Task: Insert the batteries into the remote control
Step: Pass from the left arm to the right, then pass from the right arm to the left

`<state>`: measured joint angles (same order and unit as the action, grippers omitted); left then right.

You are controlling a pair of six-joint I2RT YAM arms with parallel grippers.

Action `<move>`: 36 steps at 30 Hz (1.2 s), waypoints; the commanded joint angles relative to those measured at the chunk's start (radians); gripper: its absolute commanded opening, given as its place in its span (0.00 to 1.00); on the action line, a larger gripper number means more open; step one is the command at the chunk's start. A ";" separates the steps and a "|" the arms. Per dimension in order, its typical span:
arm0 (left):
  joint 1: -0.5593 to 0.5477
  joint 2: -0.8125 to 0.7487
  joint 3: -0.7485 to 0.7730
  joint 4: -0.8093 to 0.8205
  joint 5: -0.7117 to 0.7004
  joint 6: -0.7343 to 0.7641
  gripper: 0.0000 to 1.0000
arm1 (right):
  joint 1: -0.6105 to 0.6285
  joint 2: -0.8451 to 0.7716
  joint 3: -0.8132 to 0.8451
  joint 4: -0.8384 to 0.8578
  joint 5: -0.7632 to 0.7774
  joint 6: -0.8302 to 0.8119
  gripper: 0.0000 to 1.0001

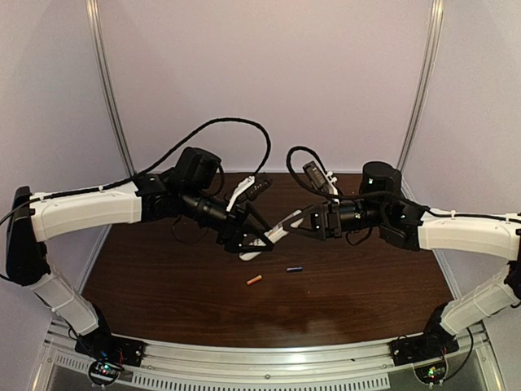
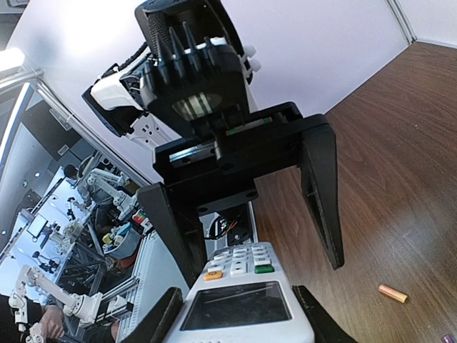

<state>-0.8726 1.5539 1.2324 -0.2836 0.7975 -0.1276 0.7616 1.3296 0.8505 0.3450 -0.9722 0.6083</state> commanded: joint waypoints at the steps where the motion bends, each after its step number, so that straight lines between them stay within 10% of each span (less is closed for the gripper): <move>1: -0.002 -0.067 -0.014 0.041 -0.193 0.016 0.92 | -0.019 -0.002 -0.006 0.011 0.016 0.036 0.19; 16: -0.158 -0.164 -0.150 0.078 -0.816 0.194 0.92 | -0.131 -0.013 -0.042 -0.112 0.226 0.166 0.18; 36: -0.230 0.057 -0.031 0.104 -0.934 0.273 0.58 | -0.117 0.022 -0.142 0.091 0.162 0.330 0.19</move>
<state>-1.1023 1.5810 1.1469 -0.2104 -0.1337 0.1303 0.6338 1.3319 0.7319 0.3763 -0.7921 0.9161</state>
